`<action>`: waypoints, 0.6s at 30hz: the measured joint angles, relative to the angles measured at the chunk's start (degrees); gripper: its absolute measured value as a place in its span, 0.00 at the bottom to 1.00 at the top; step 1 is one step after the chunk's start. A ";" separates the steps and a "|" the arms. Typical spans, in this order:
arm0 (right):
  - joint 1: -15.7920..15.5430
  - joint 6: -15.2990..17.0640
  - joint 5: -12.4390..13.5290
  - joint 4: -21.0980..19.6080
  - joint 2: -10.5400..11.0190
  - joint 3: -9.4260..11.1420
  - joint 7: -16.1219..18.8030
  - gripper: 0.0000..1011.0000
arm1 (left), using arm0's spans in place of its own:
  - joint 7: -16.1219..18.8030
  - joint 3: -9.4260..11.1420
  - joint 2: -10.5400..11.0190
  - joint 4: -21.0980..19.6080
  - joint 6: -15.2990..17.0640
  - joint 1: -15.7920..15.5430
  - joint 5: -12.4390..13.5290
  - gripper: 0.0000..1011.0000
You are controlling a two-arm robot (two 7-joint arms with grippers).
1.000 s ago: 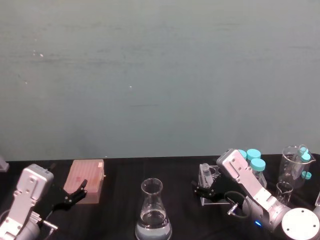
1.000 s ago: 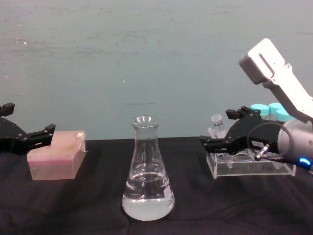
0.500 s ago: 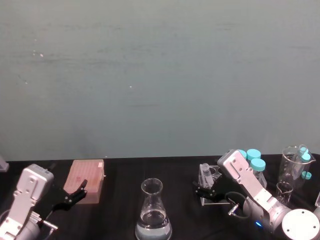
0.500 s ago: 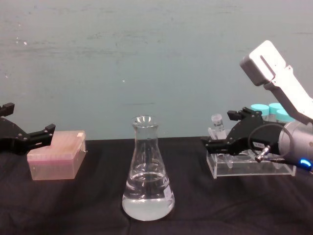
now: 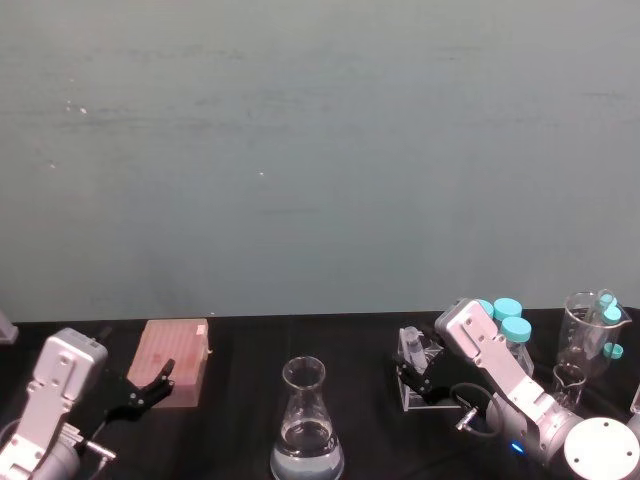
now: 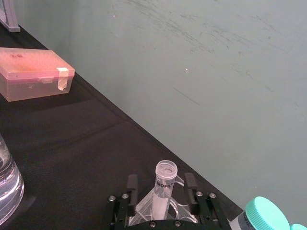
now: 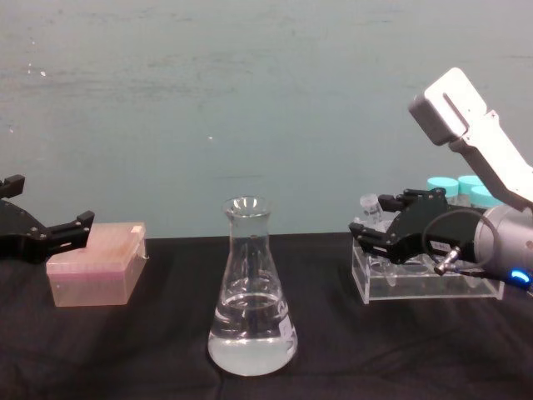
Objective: Pour the liquid from the test tube into the beaker using one hand.
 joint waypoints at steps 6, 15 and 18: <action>0.00 0.02 0.03 -0.03 0.03 -0.02 0.00 0.43 | 0.00 0.00 0.00 0.00 0.00 0.00 0.00 0.99; 0.01 0.03 0.05 -0.04 0.03 -0.02 0.01 0.21 | 0.00 0.00 0.00 0.00 0.00 0.00 0.00 0.99; 0.01 0.03 0.05 -0.04 0.03 -0.02 0.01 0.21 | 0.00 0.00 0.00 0.00 0.00 0.00 0.00 0.99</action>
